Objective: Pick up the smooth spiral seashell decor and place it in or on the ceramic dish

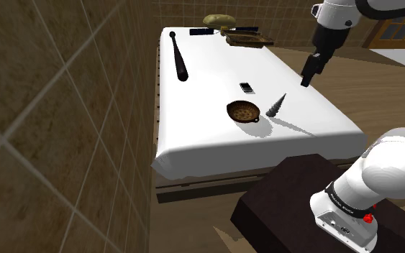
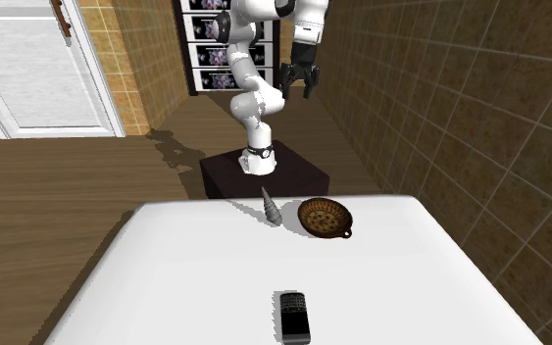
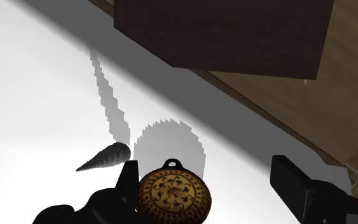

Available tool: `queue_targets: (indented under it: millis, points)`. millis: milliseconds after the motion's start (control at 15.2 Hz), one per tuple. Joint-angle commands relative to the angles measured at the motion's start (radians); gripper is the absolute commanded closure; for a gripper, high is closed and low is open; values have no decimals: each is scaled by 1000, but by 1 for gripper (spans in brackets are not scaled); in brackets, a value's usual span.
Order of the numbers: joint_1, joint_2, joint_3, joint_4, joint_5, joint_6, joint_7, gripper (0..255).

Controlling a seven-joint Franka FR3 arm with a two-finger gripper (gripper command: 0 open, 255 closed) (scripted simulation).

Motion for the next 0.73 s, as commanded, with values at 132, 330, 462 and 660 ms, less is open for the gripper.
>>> queue_targets:
  millis: [132, 330, 462, 660]
  points:
    - [-11, 64, -29, 3, -17, 37, -26, 0]
    - [-27, 166, -70, 17, -39, 89, -65, 0]
    - [-37, 238, -96, 32, -51, 123, -90, 0]
    - [-51, 351, -132, 63, -65, 168, -128, 0]
